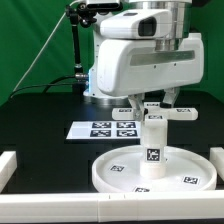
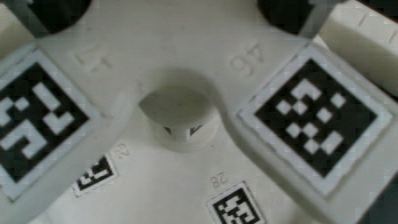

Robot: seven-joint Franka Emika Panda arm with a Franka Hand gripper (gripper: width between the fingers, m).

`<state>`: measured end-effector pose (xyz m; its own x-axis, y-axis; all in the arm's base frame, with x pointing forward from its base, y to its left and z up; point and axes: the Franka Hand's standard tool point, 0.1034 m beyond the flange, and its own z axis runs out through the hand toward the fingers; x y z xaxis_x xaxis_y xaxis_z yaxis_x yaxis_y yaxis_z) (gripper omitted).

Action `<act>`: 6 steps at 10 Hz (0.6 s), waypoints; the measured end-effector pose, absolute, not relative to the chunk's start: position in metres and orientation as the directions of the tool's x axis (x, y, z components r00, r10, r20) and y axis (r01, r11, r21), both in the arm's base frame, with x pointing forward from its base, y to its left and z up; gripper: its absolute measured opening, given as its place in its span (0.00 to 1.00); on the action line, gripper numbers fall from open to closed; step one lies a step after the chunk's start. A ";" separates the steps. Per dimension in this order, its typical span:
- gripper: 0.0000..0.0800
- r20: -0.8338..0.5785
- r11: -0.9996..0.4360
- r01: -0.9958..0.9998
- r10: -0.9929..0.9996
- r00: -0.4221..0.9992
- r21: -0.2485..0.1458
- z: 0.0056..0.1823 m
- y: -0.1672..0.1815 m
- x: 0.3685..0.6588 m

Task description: Assemble round table

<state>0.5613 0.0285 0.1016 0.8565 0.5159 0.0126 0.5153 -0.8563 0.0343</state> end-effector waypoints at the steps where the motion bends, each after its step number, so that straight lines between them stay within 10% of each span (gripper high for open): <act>1: 0.56 0.025 -0.928 0.373 0.373 0.928 0.008 0.102 0.027 0.561; 6: 0.56 0.071 -0.989 -0.133 -0.137 0.988 -0.059 0.102 0.028 0.560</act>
Offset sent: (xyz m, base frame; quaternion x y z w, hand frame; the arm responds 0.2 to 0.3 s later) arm -0.0206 -0.0030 -0.0087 0.0136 0.0467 0.3159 0.9475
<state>0.5602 0.0285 0.1019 0.9881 -0.1368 0.0706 -0.1328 -0.9894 -0.0588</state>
